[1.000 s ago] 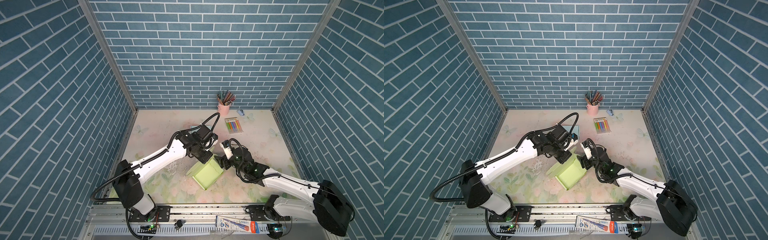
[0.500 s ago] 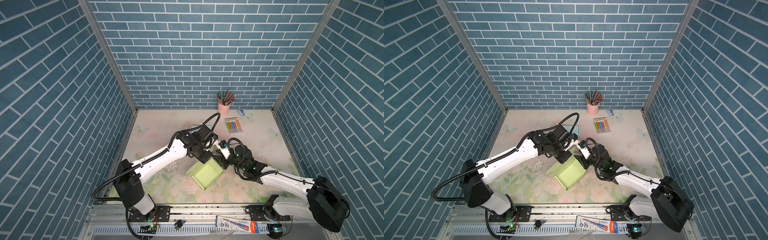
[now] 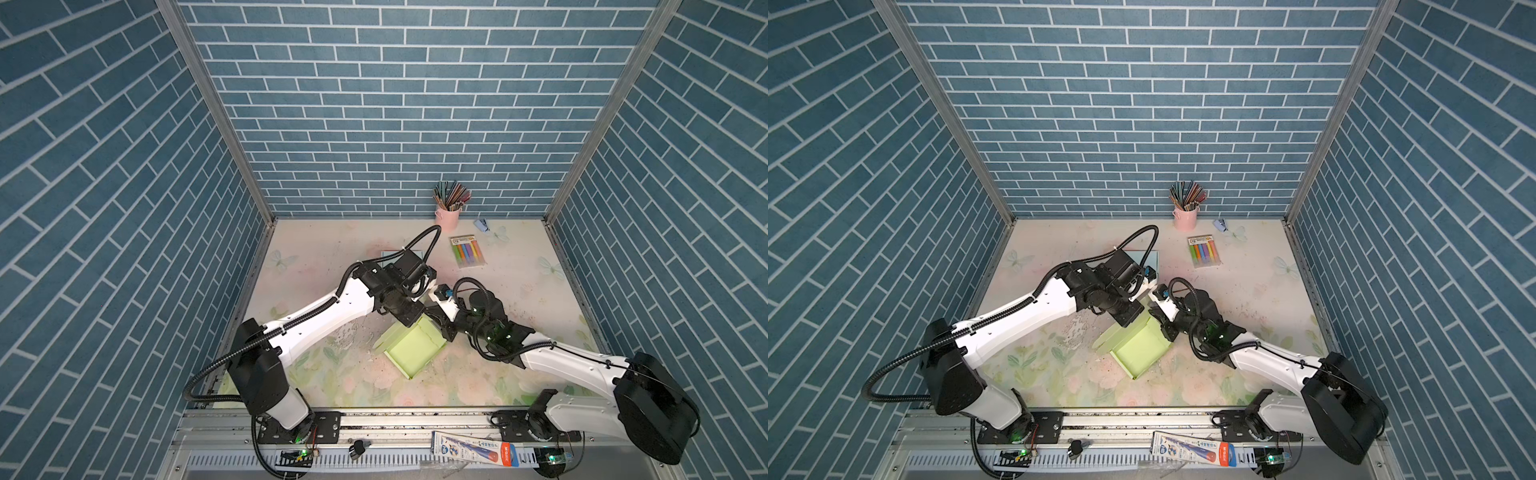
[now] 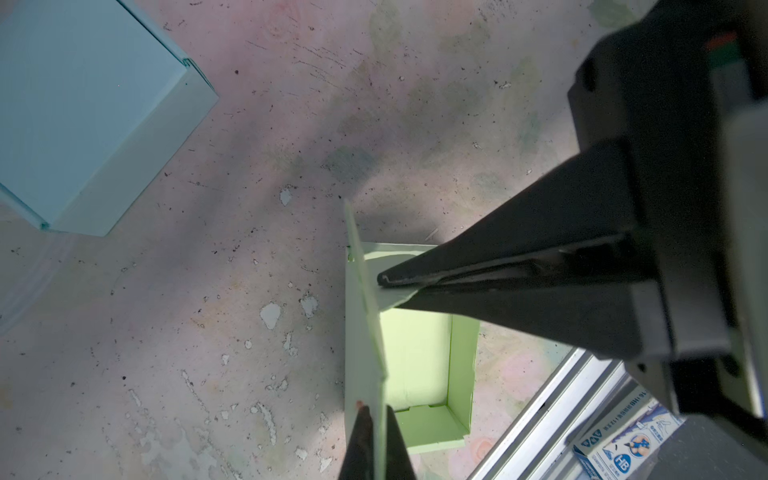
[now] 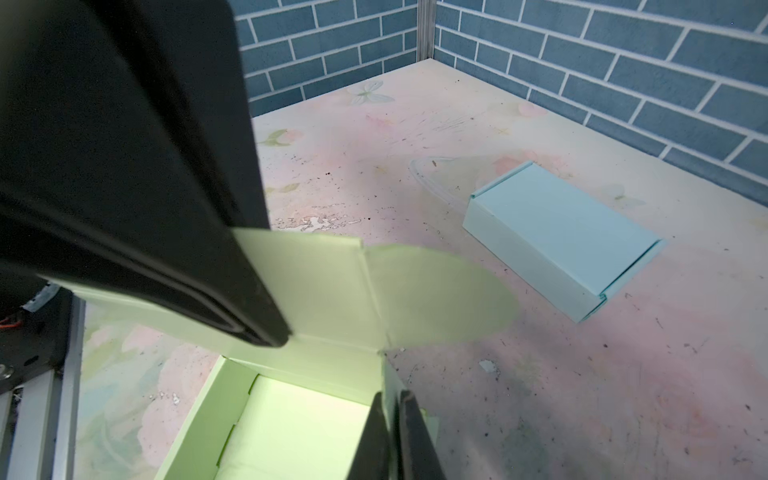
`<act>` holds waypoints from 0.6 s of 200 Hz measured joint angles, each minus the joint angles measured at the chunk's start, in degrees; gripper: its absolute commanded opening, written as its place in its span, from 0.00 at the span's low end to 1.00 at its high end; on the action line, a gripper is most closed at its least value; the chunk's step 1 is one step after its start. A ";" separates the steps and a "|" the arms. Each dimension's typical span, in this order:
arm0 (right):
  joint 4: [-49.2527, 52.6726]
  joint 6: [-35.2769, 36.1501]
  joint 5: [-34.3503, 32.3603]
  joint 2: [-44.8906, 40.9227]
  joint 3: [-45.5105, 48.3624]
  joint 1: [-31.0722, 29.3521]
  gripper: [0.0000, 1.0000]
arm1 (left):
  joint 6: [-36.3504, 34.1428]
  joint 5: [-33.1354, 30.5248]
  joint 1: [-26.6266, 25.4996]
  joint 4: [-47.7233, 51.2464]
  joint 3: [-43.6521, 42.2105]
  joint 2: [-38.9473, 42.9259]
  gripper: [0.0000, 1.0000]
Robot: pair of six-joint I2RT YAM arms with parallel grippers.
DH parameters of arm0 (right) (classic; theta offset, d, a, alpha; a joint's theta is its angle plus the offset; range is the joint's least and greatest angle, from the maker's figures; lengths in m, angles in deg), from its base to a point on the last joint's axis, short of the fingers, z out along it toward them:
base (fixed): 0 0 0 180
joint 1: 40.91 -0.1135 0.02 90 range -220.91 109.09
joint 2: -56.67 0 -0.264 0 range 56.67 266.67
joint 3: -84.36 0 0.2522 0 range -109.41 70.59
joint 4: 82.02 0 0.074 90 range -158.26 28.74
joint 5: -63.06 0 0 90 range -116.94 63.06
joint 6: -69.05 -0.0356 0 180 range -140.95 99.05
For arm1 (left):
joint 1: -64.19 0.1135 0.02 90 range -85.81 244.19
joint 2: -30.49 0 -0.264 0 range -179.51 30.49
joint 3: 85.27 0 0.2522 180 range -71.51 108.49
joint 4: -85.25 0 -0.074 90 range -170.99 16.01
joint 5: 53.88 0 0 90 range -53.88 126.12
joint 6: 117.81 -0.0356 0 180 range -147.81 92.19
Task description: Fold the paper box
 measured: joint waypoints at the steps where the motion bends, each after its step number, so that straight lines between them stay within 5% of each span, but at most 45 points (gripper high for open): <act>1: -0.02 0.09 -0.07 0.00 0.00 0.00 0.05 | 0.00 0.00 0.00 -0.02 0.00 0.00 0.03; 34: 0.48 0.61 -1.27 -0.15 0.00 0.00 0.05 | -0.20 0.07 0.37 -2.29 -1.07 0.39 0.44; 66: 0.48 0.37 -2.71 -2.23 1.70 0.00 0.05 | 1.86 2.36 5.73 -11.69 -14.75 11.43 0.87; 120: 1.16 -0.55 -4.39 -3.63 3.13 0.11 0.04 | 7.74 6.01 8.31 -28.87 -35.39 29.81 0.88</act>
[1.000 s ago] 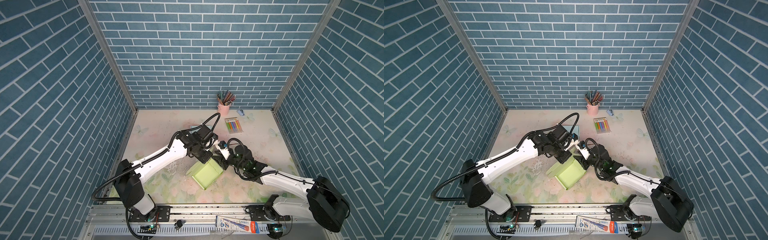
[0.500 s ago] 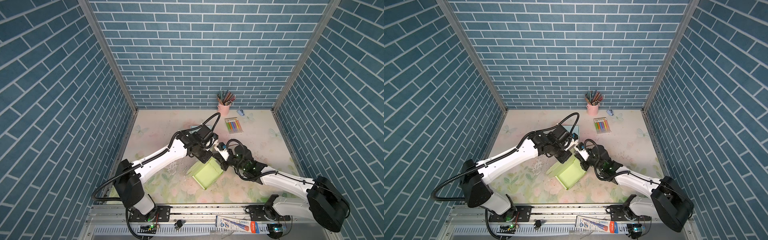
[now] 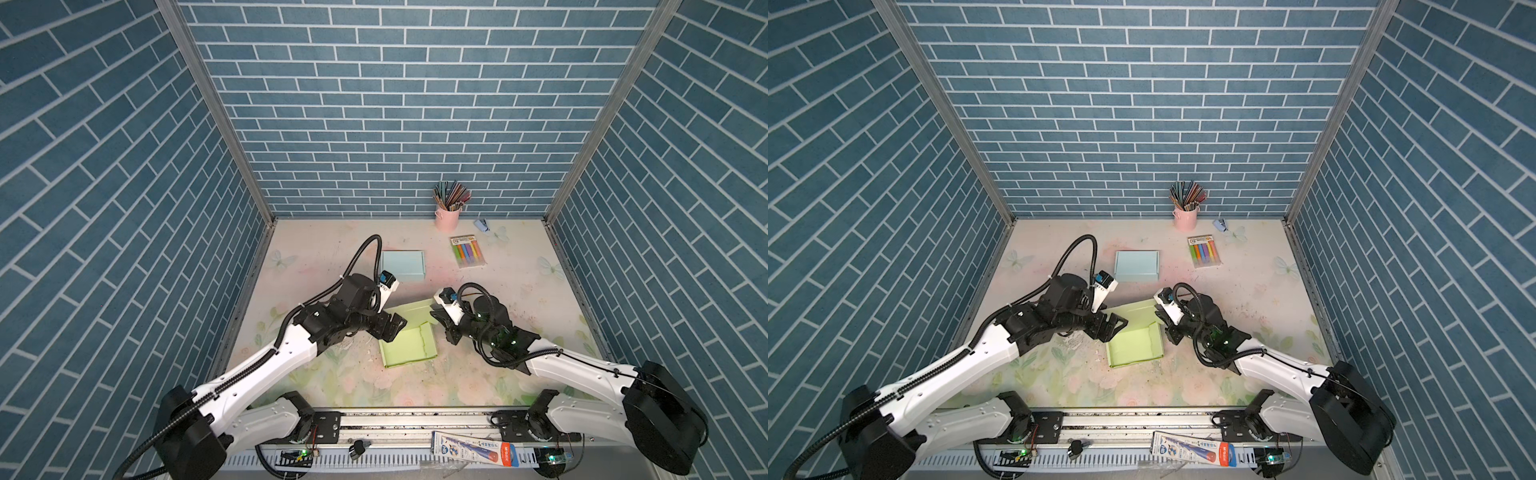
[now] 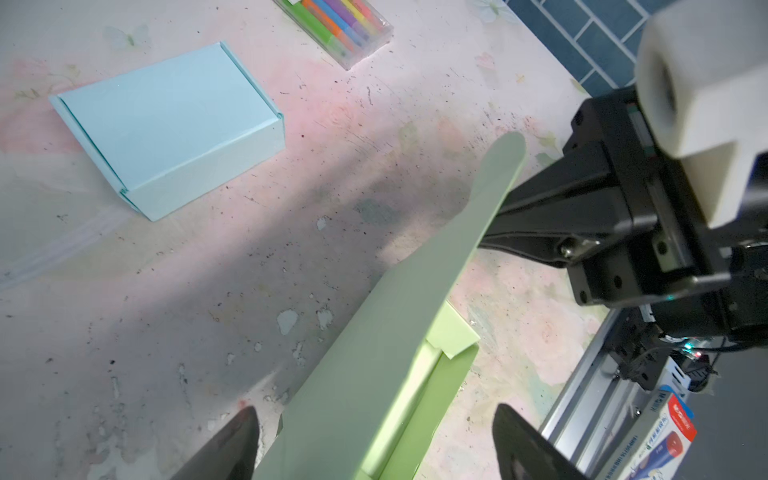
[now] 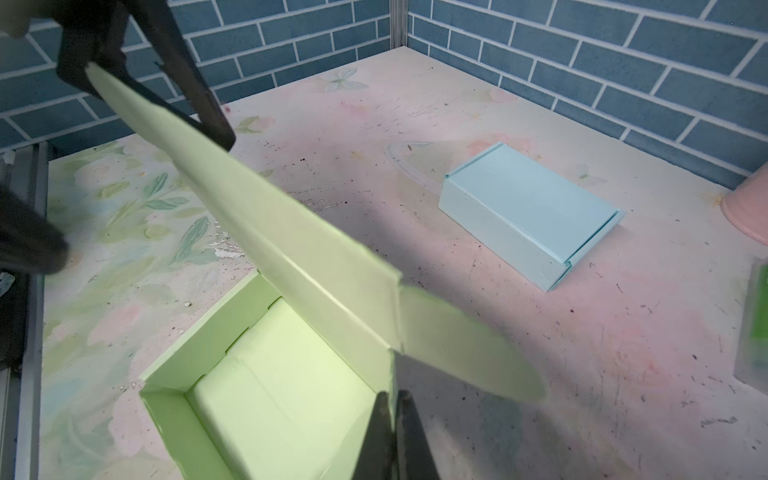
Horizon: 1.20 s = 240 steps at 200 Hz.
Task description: Fold the paper box
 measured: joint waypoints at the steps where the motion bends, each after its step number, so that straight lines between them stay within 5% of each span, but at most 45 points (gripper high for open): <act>1: 0.00 0.00 -0.04 0.00 0.02 0.00 0.04 | 0.09 0.02 0.00 -0.22 -0.24 0.13 0.89; 94: 2.08 -0.87 -3.41 -0.35 0.55 1.03 0.04 | 4.35 3.74 6.91 -20.09 -11.50 2.64 0.87; 240: 2.49 -2.99 -4.11 -1.14 0.70 4.35 0.04 | 4.81 1.95 6.73 -27.76 -15.58 -5.09 0.82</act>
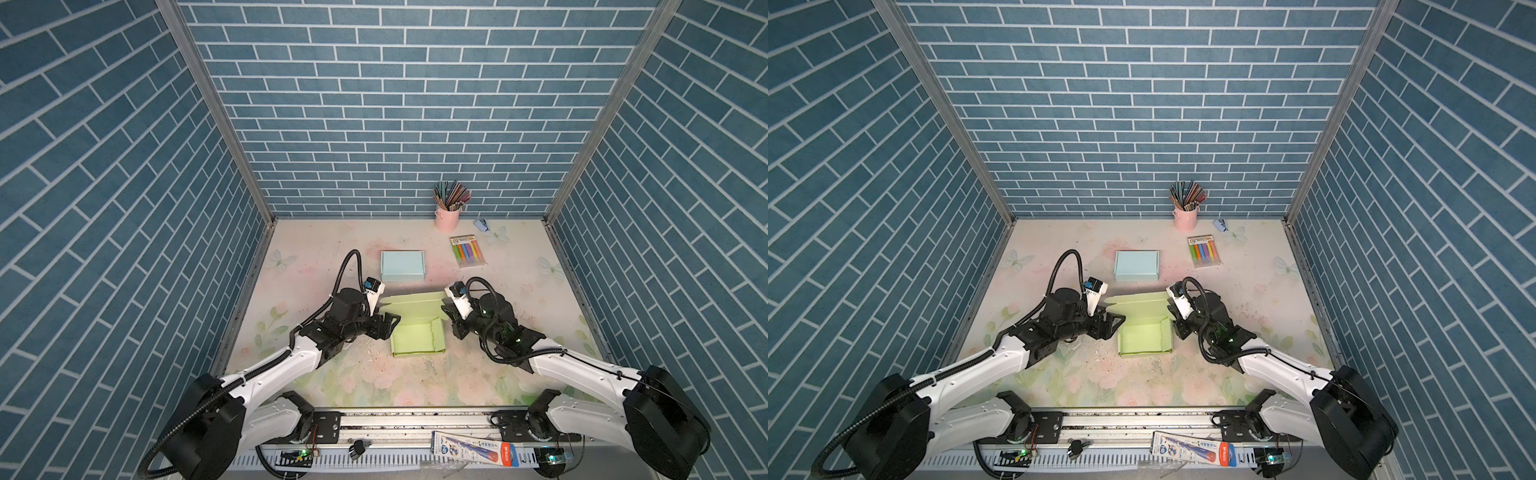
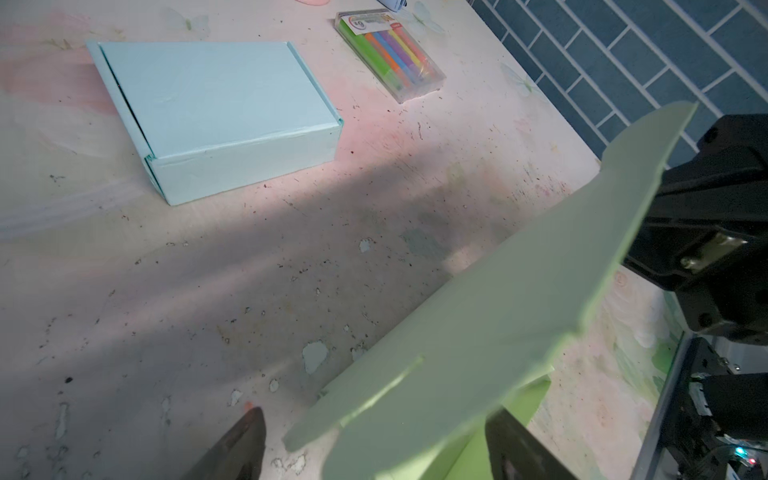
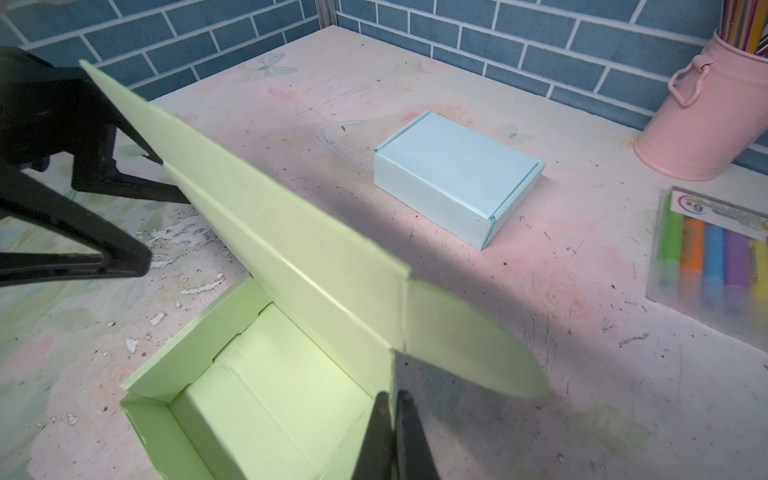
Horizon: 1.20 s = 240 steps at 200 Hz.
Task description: Fold the paper box
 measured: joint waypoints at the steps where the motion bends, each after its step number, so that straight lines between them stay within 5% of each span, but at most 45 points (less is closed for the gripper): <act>1: 0.00 0.00 0.00 0.00 0.00 0.00 0.04 | -0.02 -0.02 0.00 -0.02 0.11 -0.09 0.82; 70: 0.04 0.00 -0.02 0.00 0.00 0.15 0.04 | -1.55 -1.53 0.00 -2.23 1.18 -1.22 0.67; 145: 0.33 -0.33 -1.05 0.00 0.00 0.50 0.04 | -1.88 -1.49 0.02 -1.90 1.25 -2.10 0.17; 198: 0.33 -0.42 -0.90 0.00 0.00 0.46 0.04 | -1.81 -1.55 -0.72 0.22 1.68 -1.55 0.02; 240: 0.39 -0.57 -1.27 0.09 -0.09 0.48 0.06 | -0.98 -4.04 -3.04 1.49 3.13 -1.70 0.01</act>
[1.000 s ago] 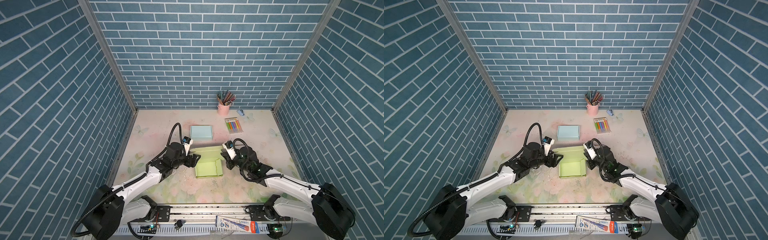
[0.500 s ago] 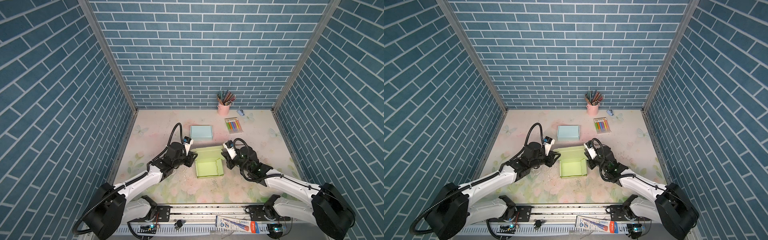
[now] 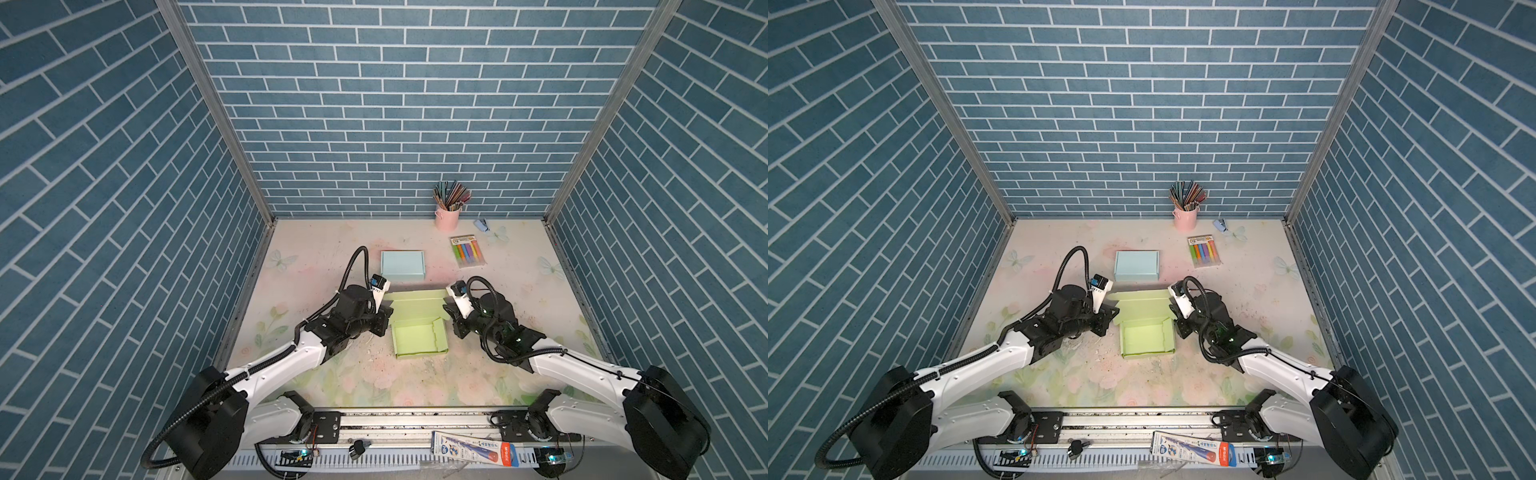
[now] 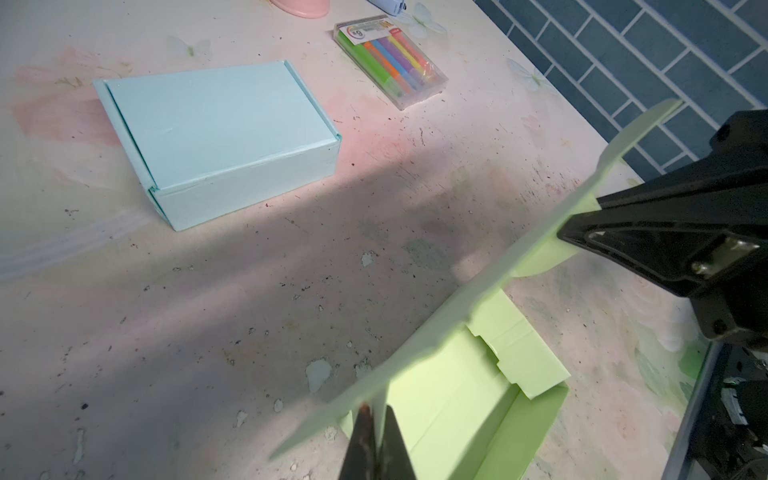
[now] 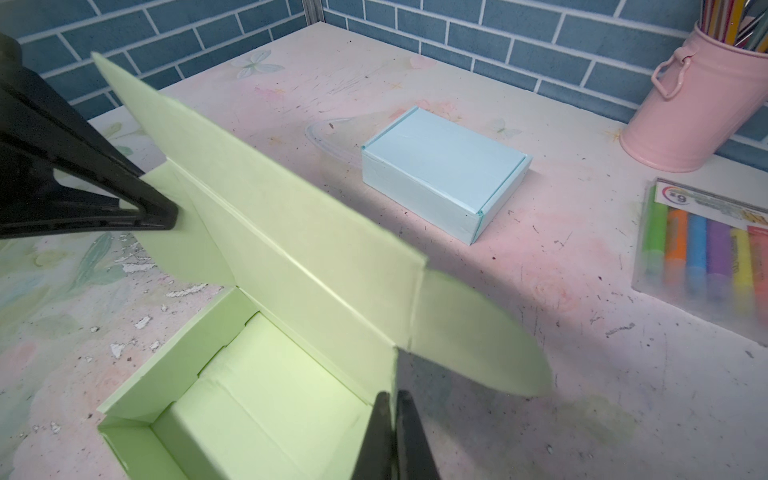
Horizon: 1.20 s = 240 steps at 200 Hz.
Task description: Fold the paper box
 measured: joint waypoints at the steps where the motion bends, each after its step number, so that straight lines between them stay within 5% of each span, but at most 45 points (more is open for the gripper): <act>1: 0.00 -0.11 -0.02 0.04 -0.07 0.00 0.06 | 0.04 -0.07 -0.04 0.00 0.02 -0.04 0.01; 141: 0.59 -6.27 -13.92 11.47 -9.88 -3.80 0.15 | 9.55 -20.11 -5.44 -14.49 1.75 -11.02 0.00; 240: -2.40 -6.25 -17.94 9.79 -5.31 -5.79 0.17 | 8.07 -30.34 -11.56 -35.76 -5.92 -16.63 0.00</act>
